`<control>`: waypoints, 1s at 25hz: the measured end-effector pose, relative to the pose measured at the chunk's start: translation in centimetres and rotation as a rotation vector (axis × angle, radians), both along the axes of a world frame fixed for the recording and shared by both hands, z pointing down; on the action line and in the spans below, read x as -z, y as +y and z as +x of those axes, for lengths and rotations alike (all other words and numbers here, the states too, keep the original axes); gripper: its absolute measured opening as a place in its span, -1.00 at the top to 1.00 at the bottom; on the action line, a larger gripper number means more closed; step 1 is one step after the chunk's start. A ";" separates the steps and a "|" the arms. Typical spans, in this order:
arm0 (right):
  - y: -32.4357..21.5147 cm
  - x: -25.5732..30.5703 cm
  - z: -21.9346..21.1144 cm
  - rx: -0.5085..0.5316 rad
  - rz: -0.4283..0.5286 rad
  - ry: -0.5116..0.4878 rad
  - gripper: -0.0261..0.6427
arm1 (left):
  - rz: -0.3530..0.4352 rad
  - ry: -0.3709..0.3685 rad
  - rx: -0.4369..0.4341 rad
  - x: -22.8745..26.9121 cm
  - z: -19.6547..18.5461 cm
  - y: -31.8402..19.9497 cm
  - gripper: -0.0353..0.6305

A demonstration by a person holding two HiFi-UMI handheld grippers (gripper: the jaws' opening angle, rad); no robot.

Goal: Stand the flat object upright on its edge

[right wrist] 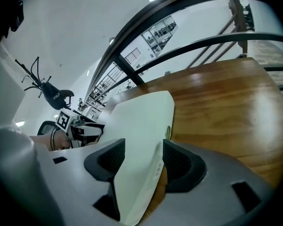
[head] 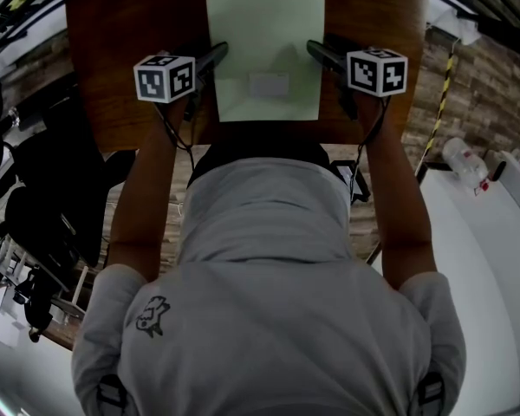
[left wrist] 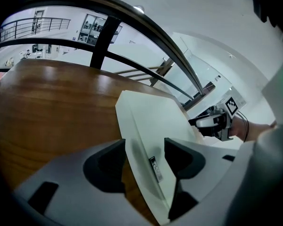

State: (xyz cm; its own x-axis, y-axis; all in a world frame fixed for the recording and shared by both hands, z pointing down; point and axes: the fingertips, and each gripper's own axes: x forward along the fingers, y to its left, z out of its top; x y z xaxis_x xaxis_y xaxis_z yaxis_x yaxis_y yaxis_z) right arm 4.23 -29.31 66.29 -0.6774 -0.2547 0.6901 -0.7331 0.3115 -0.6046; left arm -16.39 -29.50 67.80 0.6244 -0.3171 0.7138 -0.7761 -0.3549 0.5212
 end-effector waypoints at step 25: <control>0.3 -3.4 -0.9 -0.053 -0.158 -0.151 0.19 | -0.104 0.089 0.000 -1.7 0.9 0.6 0.02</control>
